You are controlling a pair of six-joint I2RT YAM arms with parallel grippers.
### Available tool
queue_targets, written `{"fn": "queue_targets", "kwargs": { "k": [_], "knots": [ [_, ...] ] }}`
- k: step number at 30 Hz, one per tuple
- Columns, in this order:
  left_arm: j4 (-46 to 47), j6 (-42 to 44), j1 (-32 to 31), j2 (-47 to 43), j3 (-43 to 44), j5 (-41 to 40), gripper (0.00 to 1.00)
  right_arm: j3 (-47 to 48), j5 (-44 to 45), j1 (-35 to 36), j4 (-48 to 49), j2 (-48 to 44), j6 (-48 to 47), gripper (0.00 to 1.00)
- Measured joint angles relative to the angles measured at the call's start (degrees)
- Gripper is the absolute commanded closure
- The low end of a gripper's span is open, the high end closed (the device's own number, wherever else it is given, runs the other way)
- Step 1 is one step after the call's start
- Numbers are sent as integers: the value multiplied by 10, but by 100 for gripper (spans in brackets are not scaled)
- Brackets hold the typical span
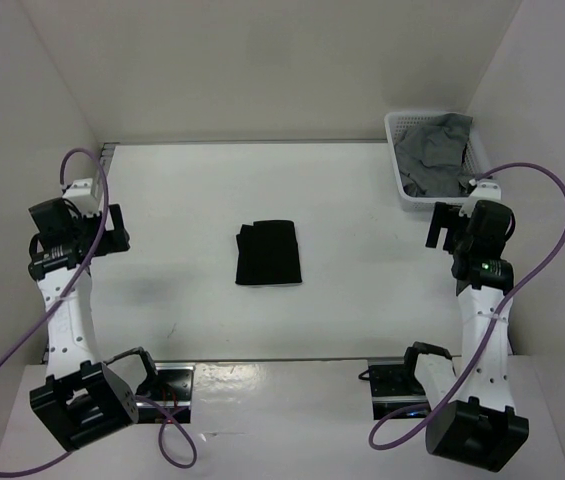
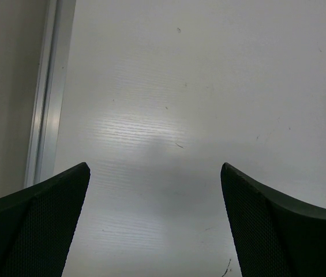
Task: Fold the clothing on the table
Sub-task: Fold the skirt
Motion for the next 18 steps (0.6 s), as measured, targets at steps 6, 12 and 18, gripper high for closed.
{"fn": "queue_targets", "kwargs": {
  "k": [6, 12, 18],
  "knots": [
    [8, 3, 0, -8, -9, 1, 0, -5, 2, 0, 10, 0, -2, 1],
    [13, 3, 0, -10, -9, -7, 0, -11, 3, 0, 14, -7, -6, 1],
    [17, 3, 0, -10, -11, -8, 0, -14, 3, 0, 17, -15, -13, 1]
  ]
}}
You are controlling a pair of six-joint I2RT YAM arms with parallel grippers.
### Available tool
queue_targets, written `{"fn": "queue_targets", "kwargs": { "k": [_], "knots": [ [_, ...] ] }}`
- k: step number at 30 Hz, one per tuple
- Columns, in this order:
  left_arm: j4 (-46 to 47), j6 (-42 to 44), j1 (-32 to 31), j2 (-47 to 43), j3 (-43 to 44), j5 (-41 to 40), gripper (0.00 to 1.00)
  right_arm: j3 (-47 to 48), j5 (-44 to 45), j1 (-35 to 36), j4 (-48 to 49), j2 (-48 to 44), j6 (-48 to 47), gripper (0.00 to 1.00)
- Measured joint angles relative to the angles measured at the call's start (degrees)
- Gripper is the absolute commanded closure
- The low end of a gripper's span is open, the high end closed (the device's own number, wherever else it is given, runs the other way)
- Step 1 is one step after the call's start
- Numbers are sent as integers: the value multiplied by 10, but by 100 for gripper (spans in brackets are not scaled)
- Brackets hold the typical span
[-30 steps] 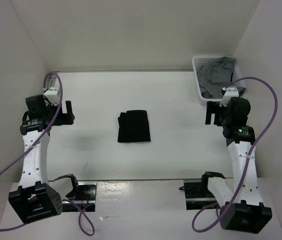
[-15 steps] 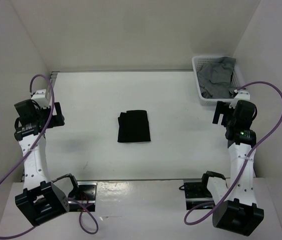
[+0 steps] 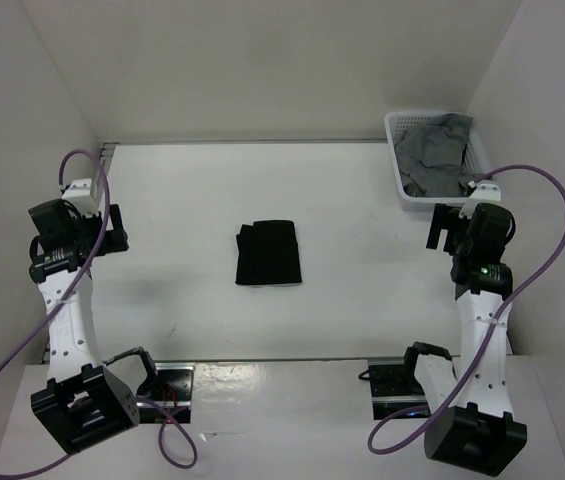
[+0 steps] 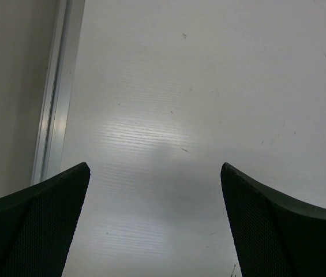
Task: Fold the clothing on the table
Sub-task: Fold the skirt
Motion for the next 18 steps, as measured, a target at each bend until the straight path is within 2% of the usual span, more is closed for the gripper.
{"fn": "queue_targets", "kwargs": {
  "k": [18],
  "knots": [
    [0, 0, 0, -2, 0, -3, 0, -9, -11, 0, 3, -5, -17, 1]
  ]
}}
